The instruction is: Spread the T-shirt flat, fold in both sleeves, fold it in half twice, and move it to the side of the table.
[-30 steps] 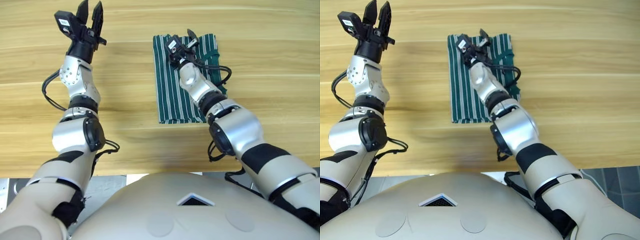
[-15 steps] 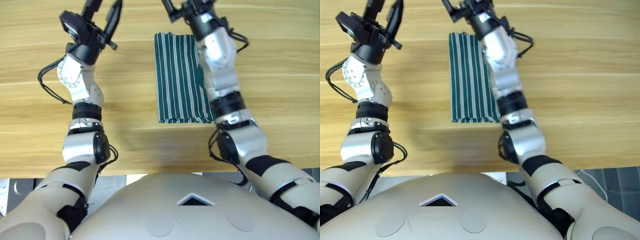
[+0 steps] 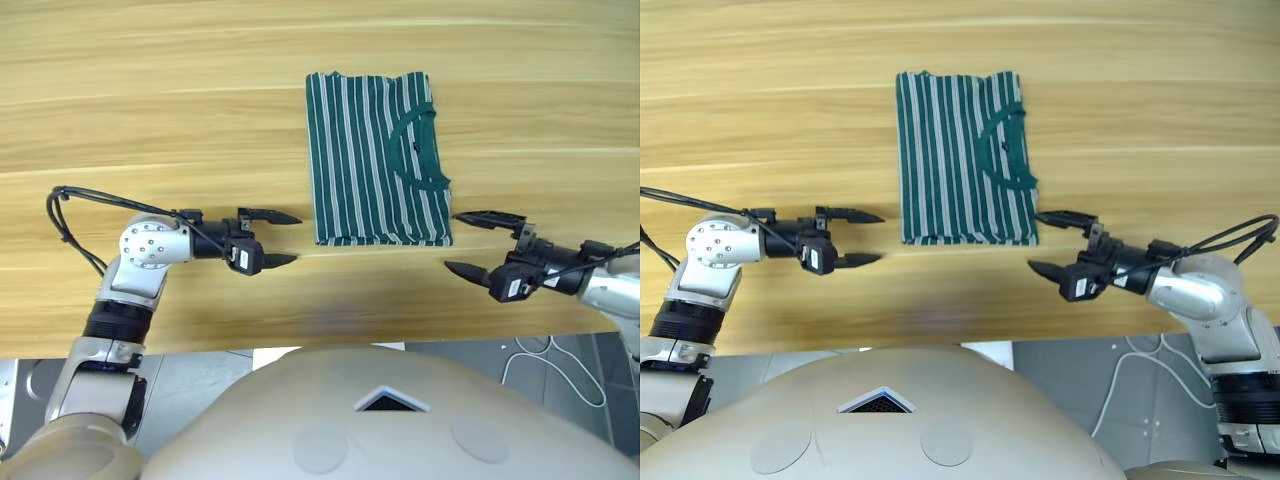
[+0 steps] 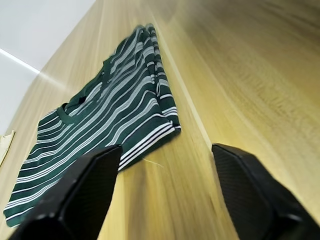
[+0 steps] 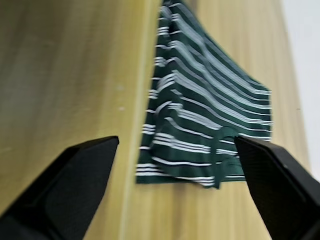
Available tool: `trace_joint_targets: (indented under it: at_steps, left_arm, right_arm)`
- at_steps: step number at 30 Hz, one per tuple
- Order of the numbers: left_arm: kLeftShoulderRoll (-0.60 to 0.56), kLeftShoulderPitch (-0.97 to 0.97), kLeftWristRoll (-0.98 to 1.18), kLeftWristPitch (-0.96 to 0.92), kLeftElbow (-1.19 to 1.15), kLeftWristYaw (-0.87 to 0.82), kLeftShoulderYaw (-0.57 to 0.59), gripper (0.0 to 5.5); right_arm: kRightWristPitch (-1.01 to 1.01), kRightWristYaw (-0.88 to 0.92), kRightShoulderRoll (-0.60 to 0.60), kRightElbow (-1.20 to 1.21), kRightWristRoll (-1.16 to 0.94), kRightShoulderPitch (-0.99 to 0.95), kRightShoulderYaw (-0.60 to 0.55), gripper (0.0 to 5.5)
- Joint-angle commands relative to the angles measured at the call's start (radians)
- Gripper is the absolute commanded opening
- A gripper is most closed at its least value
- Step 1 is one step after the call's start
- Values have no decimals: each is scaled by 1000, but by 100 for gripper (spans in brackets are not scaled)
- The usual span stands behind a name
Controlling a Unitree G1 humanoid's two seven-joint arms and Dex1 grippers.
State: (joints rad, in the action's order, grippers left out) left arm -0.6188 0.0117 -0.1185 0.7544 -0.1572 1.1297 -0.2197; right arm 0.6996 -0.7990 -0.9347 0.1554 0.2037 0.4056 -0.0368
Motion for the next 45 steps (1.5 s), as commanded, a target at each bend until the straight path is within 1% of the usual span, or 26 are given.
trace_joint_targets:
  at_steps: [1, 6, 14, 21, 22, 23, 26, 30, 32, 33, 34, 35, 37, 45]
  left_arm:
    - [-8, -2, -83, 0, -9, -75, -41, 376]
    - [-6, -42, -174, 24, -41, -173, -91, 376]
    - [4, -99, -244, 51, -96, -256, -191, 376]
    - [8, -146, -307, 69, -148, -336, -246, 381]
    - [9, -152, -316, 73, -155, -346, -253, 359]
    - [9, -158, -326, 75, -162, -358, -257, 354]
    - [6, -170, -344, 75, -176, -382, -275, 297]
    - [-10, -170, -356, 76, -186, -394, -293, 236]
    - [-21, -171, -363, 75, -190, -396, -301, 198]
    - [-25, -171, -367, 73, -193, -398, -305, 170]
    - [-29, -171, -369, 72, -195, -400, -310, 160]
    - [-31, -171, -369, 72, -196, -401, -314, 133]
    - [-35, -168, -367, 72, -193, -400, -318, 104]
    - [-51, -185, -353, 77, -217, -404, -328, 24]
  right_arm:
    - [-45, 28, 8, -51, 104, -26, 37, 431]
    - [-102, 79, 29, -116, 214, -72, 98, 431]
    - [-117, 120, 13, -122, 229, -84, 145, 431]
    - [-121, 127, 14, -139, 240, -117, 191, 307]
    - [-123, 129, 17, -143, 242, -124, 198, 286]
    - [-125, 131, 20, -145, 243, -132, 205, 277]
    - [-128, 138, 27, -152, 245, -149, 224, 215]
    - [-137, 157, 38, -161, 253, -171, 244, 150]
    - [-143, 165, 41, -166, 253, -183, 251, 109]
    - [-148, 170, 45, -171, 254, -189, 253, 80]
    - [-152, 174, 48, -176, 254, -196, 256, 68]
    - [-154, 177, 50, -179, 254, -200, 258, 44]
    - [-156, 180, 51, -182, 254, -206, 263, 16]
    - [-159, 193, 48, -184, 249, -209, 270, 11]
